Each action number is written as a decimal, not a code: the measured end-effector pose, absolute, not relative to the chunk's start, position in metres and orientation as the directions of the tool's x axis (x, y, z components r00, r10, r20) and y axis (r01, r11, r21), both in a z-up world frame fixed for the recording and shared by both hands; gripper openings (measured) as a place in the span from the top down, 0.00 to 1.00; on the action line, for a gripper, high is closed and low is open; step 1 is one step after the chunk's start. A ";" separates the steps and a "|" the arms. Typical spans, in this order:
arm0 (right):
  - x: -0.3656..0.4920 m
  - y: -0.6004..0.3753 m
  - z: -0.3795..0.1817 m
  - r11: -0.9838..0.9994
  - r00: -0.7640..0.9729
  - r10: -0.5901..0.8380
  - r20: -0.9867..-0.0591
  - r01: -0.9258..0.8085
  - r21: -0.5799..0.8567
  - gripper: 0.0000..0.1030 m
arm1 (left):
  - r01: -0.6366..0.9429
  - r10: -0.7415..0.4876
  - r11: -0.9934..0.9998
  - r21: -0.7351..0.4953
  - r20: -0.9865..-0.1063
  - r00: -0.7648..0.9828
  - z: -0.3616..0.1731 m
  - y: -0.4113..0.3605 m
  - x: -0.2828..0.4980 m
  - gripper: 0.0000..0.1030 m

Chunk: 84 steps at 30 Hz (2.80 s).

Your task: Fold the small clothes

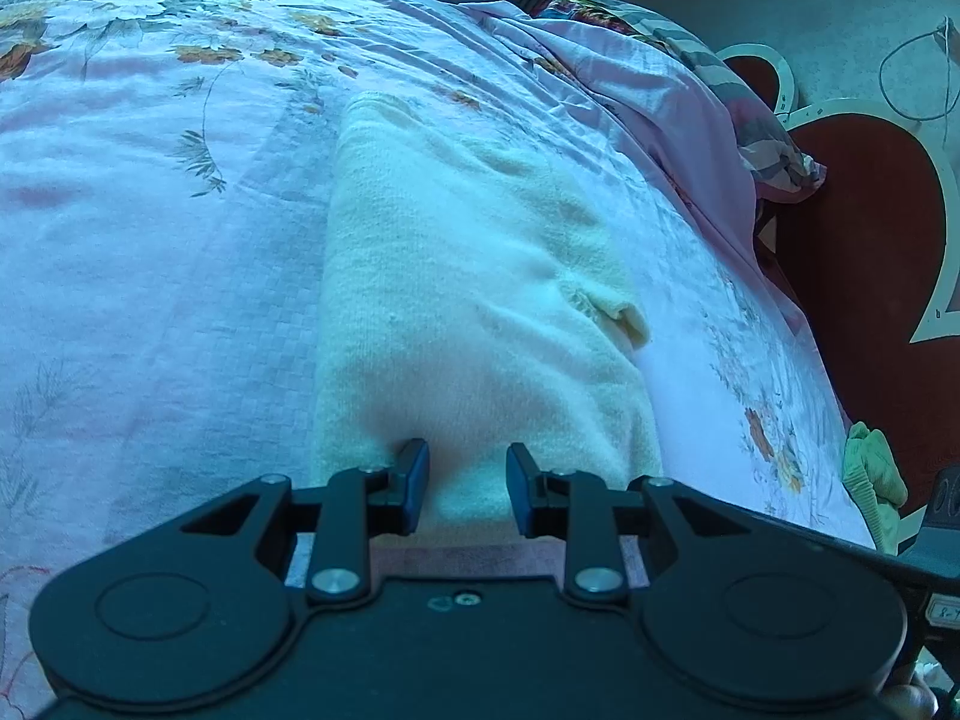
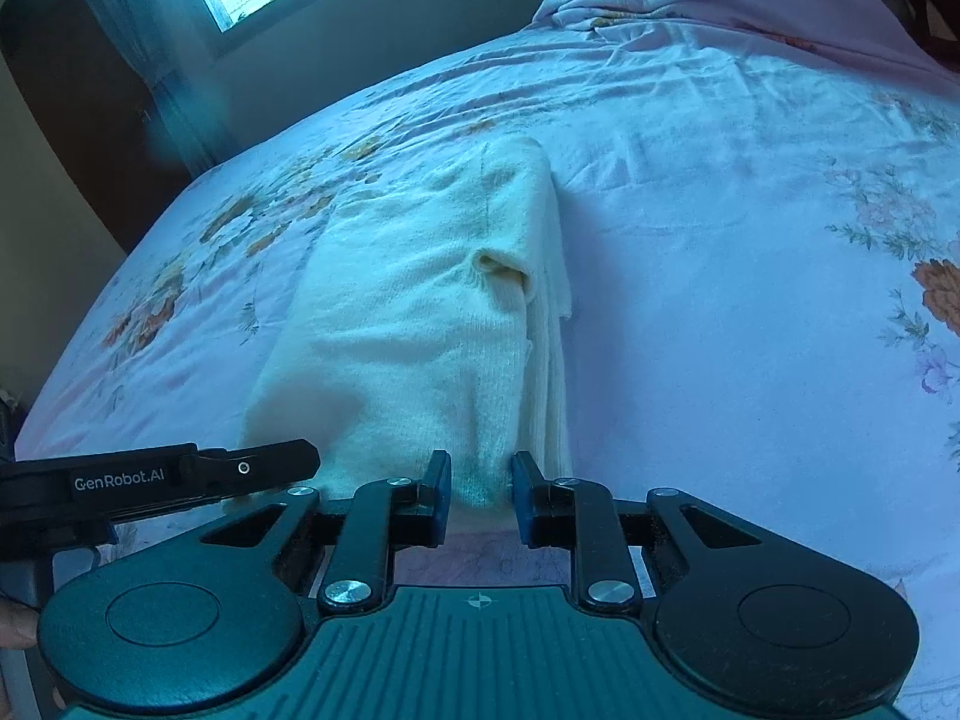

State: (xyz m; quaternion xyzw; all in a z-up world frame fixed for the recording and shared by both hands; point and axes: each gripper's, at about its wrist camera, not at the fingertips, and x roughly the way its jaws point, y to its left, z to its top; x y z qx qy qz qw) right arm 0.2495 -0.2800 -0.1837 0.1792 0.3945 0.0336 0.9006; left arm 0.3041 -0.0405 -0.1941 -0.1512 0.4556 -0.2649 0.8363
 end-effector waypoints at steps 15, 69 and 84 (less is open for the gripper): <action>0.250 -0.270 -0.161 0.981 0.724 0.139 -0.675 -0.007 0.194 0.99 | 0.325 -0.585 0.811 -0.487 -0.679 0.442 -0.191 -0.045 0.302 0.75; 0.276 -0.241 -0.214 0.990 0.710 -0.099 -0.697 -0.002 -0.142 0.99 | 0.412 -0.568 0.814 -0.409 -0.708 0.420 -0.187 -0.080 0.313 0.72; 0.242 -0.263 -0.172 0.994 0.714 -0.004 -0.701 0.080 0.076 0.90 | 0.412 -0.435 0.885 -0.219 -0.707 0.558 -0.150 -0.070 0.278 0.20</action>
